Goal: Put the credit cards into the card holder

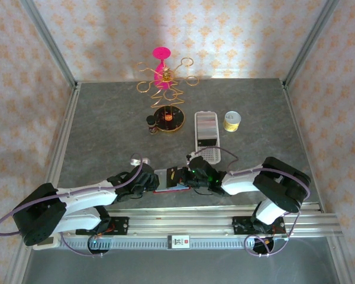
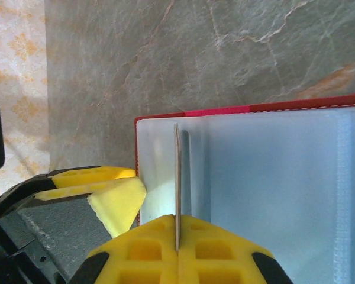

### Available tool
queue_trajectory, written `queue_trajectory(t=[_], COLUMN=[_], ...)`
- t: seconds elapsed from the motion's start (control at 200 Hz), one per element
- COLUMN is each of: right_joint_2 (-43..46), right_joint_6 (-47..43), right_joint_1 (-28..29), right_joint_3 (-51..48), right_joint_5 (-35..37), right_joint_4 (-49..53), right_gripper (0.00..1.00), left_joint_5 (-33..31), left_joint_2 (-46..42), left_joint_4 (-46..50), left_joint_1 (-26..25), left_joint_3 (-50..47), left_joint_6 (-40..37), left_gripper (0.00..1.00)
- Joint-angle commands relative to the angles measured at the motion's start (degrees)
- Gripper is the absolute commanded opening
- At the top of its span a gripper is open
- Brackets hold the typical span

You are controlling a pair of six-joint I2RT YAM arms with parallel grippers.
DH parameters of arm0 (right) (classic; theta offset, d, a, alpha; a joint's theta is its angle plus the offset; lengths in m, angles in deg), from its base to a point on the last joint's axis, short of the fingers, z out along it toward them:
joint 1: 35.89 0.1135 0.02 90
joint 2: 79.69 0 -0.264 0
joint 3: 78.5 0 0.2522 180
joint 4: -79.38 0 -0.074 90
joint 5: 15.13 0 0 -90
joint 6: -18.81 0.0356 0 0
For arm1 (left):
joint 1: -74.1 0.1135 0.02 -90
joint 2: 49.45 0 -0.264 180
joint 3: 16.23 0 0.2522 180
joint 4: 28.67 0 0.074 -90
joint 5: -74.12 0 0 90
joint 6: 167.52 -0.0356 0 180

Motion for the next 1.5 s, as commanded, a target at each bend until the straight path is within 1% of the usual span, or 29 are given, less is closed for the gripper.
queue_trajectory(t=[0.0,0.095,0.175,0.285,0.38,0.42,0.556,0.641,0.771,0.911,1.001,1.046,1.211,1.321,1.492], right_joint_2=[-0.8,-1.7,-1.8,-0.7,0.3,0.3,0.2,0.8,1.4,0.7,0.7,0.8,2.1,2.8,3.2], right_joint_6=[0.8,1.0,0.0,-2.0,-3.8,-4.7,-7.1,-8.3,-8.8,-9.4,-9.7,-9.8,-9.6,-9.7,-10.2], right_joint_1=[0.4,0.3,0.4,0.4,0.4,0.3,0.4,0.4,0.4,0.3,0.4,0.4,0.3,0.4,0.4], right_joint_3=[-0.5,-0.4,0.6,2.1,3.3,4.1,6.1,7.0,7.4,8.0,8.1,8.1,7.8,7.4,7.8], right_joint_5=[-1.1,-2.4,-2.1,0.5,2.3,3.0,4.6,6.1,7.5,7.6,7.8,7.7,8.2,8.7,10.5], right_joint_4=[-2.2,-3.1,-0.4,4.7,8.6,10.7,16.5,19.5,21.4,22.5,23.0,23.1,23.4,24.1,27.3], right_gripper=[0.00,0.00,0.00,0.20,0.30,0.33,0.37,0.37,0.36,0.29,0.21,0.20,0.11,0.11,0.14], left_joint_5=[-0.3,-0.2,-0.3,-0.2,-0.2,-0.1,-0.2,-0.2,-0.2,0.0,0.0,0.0,0.0,0.2,0.1], left_joint_2=[1.6,1.7,1.6,1.8,1.8,1.8,1.4,1.2,1.2,1.4,1.5,1.5,1.7,1.8,1.7], left_joint_4=[-0.2,-0.4,-0.4,-0.5,-0.6,-0.6,-0.6,-0.4,-0.5,-0.6,-0.6,-0.7,-1.0,-1.0,-1.0], left_joint_1=[-0.5,-0.5,-0.5,-0.5,-0.5,-0.5,-0.5,-0.5,-0.5,-0.5,-0.5,-0.5,-0.5,-0.5,-0.6], left_joint_3=[-1.7,-1.8,-1.8,-1.9,-2.0,-2.2,-2.3,-2.5,-2.6,-2.6,-2.6,-2.6,-2.7,-2.7,-2.7], left_joint_6=[0.4,0.3,0.3,0.3,0.3,0.3,0.4,0.5,0.4,0.6,0.6,0.6,0.6,0.6,0.6], left_gripper=[0.30,0.30,0.30,0.30,0.30,0.30,0.30,0.30,0.30,0.29,0.29,0.29,0.29,0.28,0.28])
